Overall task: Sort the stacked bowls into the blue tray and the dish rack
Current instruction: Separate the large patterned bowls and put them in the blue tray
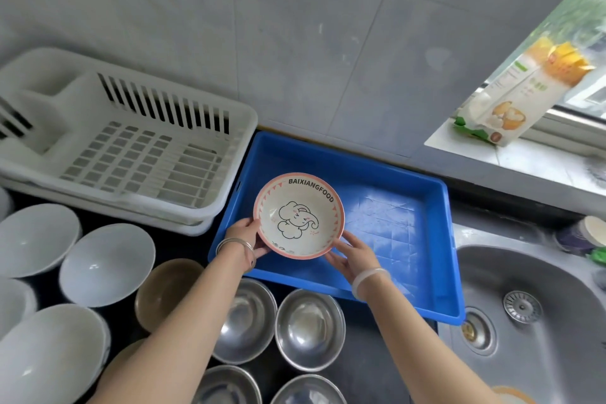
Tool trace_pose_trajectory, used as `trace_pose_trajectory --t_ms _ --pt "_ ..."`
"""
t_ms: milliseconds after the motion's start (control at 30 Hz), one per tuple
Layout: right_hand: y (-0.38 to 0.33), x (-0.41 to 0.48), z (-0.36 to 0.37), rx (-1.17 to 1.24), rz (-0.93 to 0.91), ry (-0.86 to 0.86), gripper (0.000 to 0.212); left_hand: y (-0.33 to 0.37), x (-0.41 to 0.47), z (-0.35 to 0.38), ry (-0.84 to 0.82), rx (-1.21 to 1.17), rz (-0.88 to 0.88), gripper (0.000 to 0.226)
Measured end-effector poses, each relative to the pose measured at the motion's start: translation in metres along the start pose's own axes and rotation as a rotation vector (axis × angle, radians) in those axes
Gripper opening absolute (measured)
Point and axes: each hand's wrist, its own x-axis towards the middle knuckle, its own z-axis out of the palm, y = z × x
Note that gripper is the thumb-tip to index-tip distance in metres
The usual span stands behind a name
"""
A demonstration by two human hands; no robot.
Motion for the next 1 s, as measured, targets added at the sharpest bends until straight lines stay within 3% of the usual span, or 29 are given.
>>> trace_pose_trajectory --t_ms 433,900,1000 --pt "-0.008 0.018 0.052 0.139 -0.104 0.066 0.034 0.009 0.007 0.011 -0.023 -0.307 0.012 0.038" --pt "-0.016 0.032 0.060 0.052 -0.106 0.130 0.037 0.010 0.016 0.022 0.053 -0.262 0.115 0.034" --pt "-0.017 0.031 0.060 -0.012 -0.086 0.122 0.039 0.005 0.014 0.026 0.113 -0.138 0.236 0.030"
